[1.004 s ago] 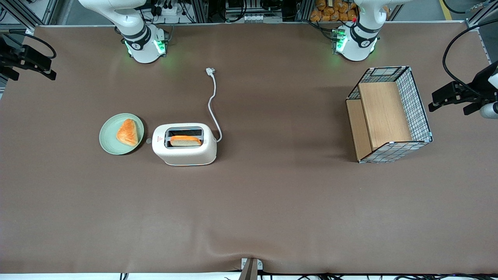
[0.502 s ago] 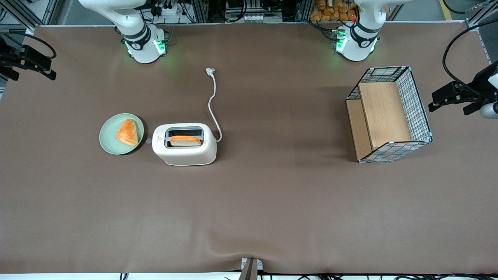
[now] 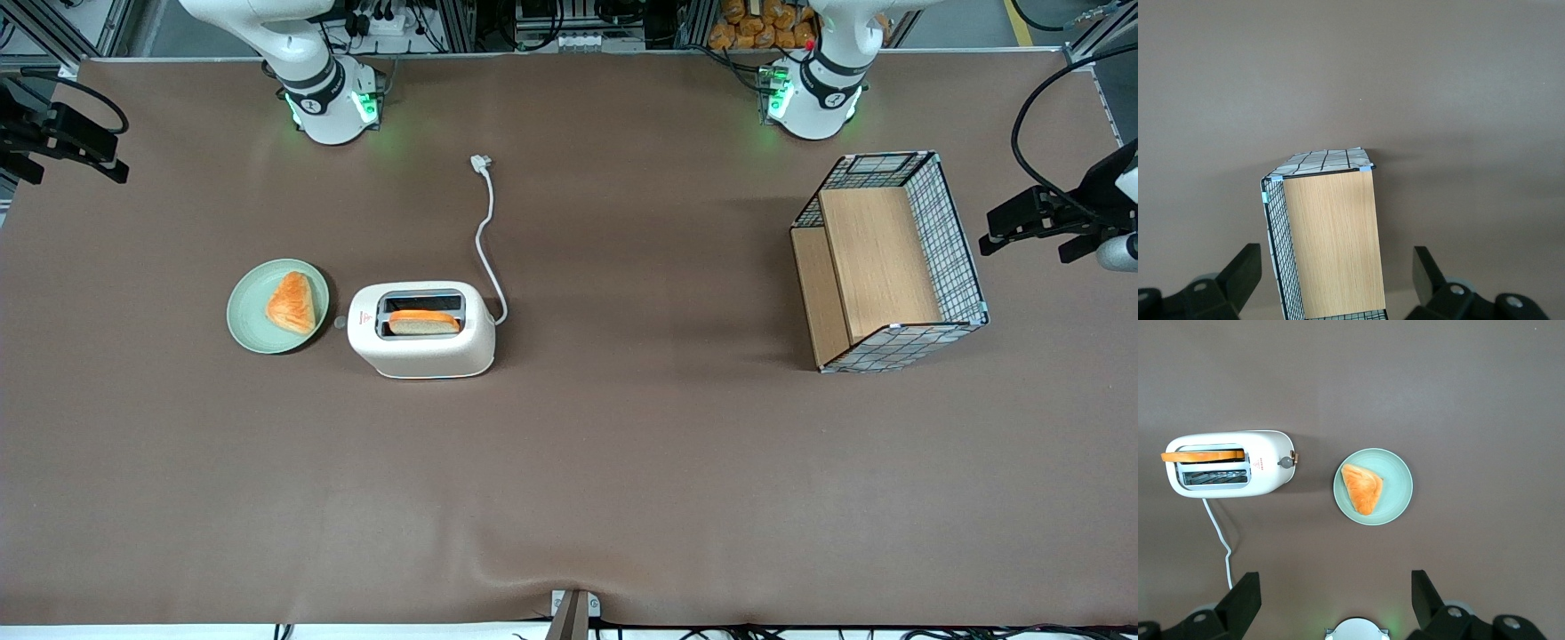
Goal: Press toaster button with right arm
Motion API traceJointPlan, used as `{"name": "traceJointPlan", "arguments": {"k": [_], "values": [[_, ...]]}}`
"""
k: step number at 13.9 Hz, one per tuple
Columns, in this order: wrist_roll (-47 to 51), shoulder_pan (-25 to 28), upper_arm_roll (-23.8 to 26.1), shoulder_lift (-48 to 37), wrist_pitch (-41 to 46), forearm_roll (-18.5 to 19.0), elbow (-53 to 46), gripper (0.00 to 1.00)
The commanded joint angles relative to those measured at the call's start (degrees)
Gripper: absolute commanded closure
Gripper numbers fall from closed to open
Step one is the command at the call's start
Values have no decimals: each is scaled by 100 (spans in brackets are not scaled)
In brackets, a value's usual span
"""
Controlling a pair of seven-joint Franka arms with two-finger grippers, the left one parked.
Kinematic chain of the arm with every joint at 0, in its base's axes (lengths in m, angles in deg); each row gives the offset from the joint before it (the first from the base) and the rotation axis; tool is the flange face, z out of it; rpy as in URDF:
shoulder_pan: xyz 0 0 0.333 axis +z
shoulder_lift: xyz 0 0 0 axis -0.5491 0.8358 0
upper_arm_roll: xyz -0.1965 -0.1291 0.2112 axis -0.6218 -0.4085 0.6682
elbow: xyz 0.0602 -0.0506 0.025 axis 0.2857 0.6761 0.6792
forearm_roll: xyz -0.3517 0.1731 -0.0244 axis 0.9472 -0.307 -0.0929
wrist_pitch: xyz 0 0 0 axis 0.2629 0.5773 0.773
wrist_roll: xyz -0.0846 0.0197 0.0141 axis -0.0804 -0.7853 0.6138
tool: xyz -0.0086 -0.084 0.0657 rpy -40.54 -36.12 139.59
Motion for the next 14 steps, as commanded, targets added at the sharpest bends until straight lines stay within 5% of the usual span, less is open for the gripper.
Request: {"name": "traceJointPlan", "arguments": {"k": [1, 14], "values": [[-38, -65, 48, 46, 27, 44, -107, 0], [-38, -65, 48, 107, 9, 0, -116, 0]]}}
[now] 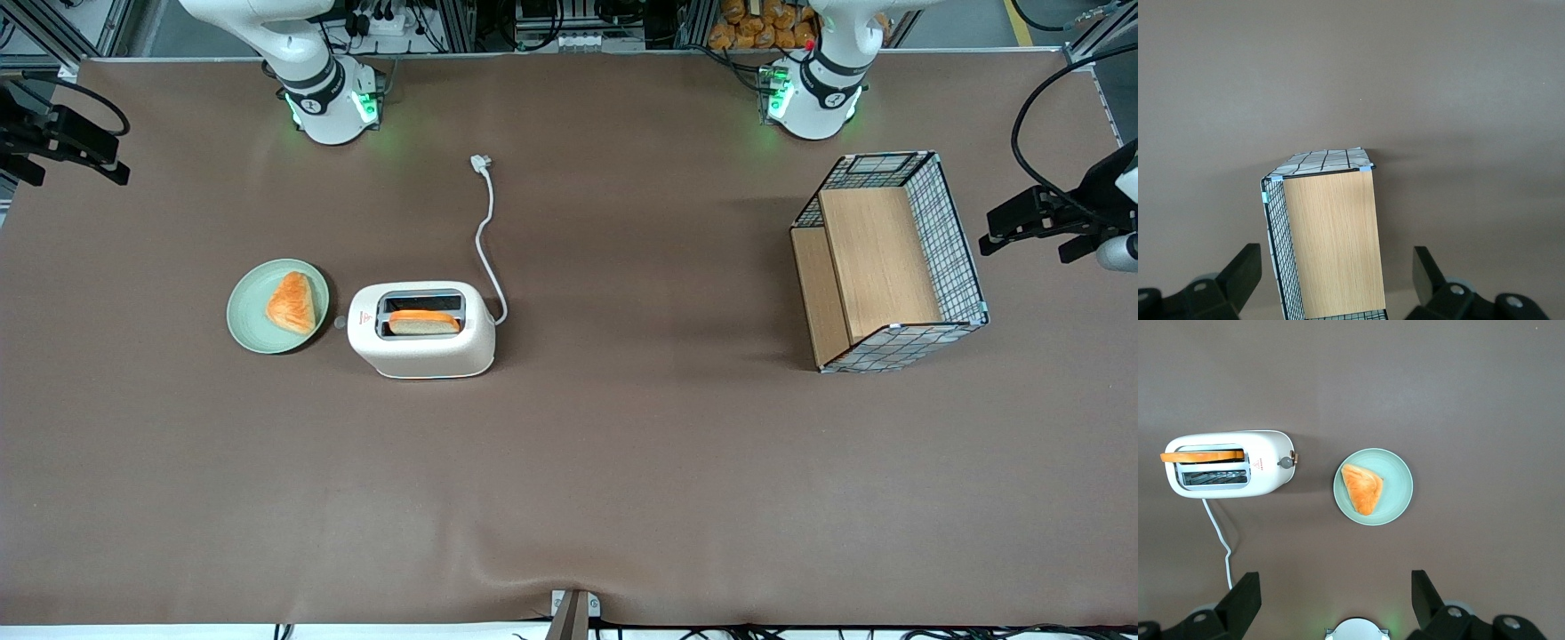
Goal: Press toaster button with right arm
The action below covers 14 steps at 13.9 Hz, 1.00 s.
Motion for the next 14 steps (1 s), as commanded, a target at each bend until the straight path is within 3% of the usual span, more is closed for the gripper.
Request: {"name": "traceJointPlan", "arguments": {"k": [1, 8, 9, 10, 11, 12, 14], "values": [[-47, -39, 48, 71, 18, -6, -98, 0], [-56, -21, 48, 71, 62, -6, -46, 0], [-73, -30, 57, 63, 71, -15, -46, 10], [-143, -21, 48, 63, 88, -6, -37, 54], [-161, -21, 48, 63, 80, -15, 15, 80], [-170, -21, 48, 63, 62, -15, 51, 94], [-170, -74, 48, 63, -25, -320, 252, 100]]}}
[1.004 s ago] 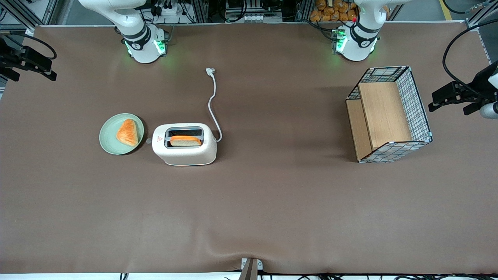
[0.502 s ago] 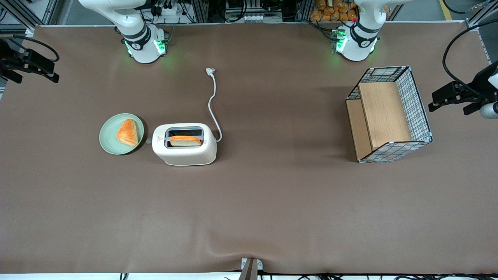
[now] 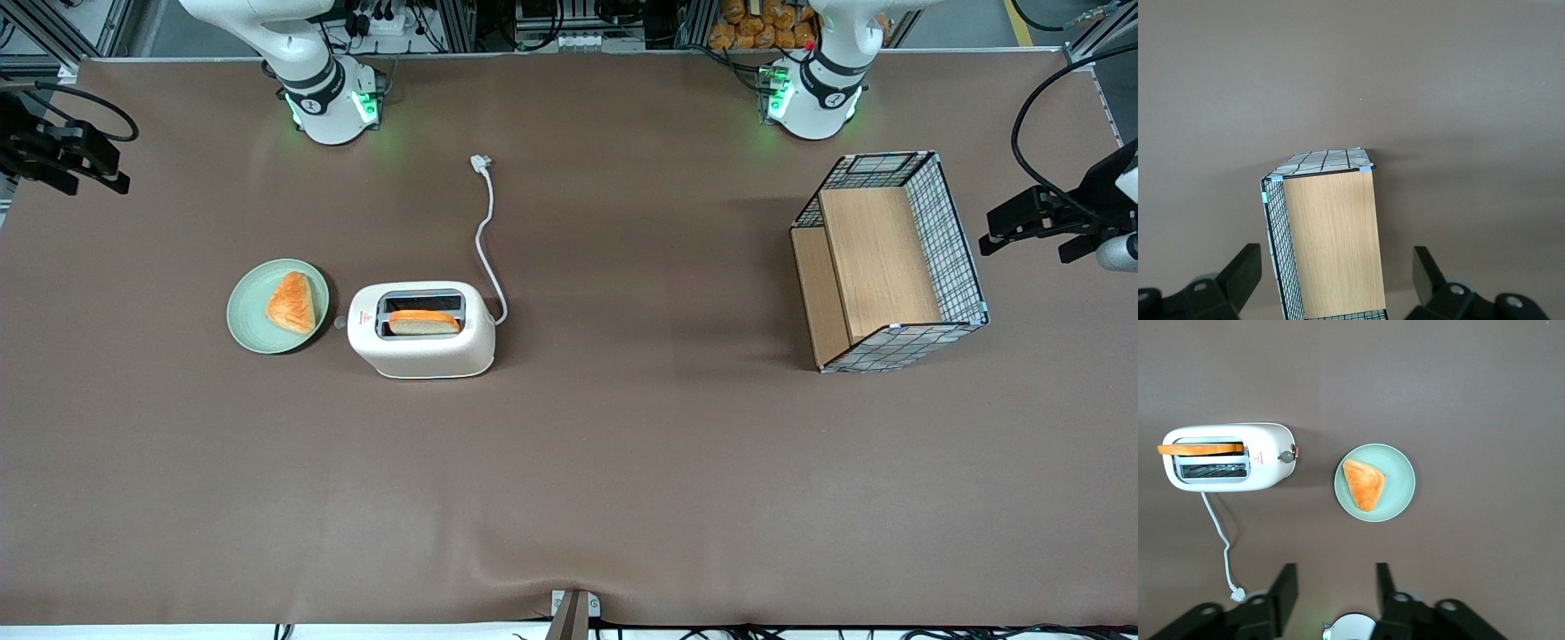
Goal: Press toaster button with right arm
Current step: 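Move the right gripper over the green plate toward the toaster's side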
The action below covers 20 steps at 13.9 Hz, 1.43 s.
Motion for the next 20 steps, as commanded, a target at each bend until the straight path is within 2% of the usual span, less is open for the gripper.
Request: {"name": "traceJointPlan", "arguments": {"k": [1, 2, 3, 8, 10, 13, 15, 18, 20], "values": [[-73, -171, 20, -15, -225, -565, 393, 100], [-90, -320, 20, -41, -462, -820, 665, 100], [-99, -330, 20, -59, -673, -901, 894, 100], [-99, -199, 46, -59, -1649, -972, 1755, 100], [-99, -181, 46, -59, -1939, -1130, 2046, 100], [-82, -93, 55, -50, -2212, -1165, 2275, 100], [-82, -111, 55, -33, -2431, -1611, 2512, 100], [-82, -93, 55, -15, -2888, -1754, 2837, 100], [-82, -84, 55, 11, -3143, -2060, 3092, 100]]}}
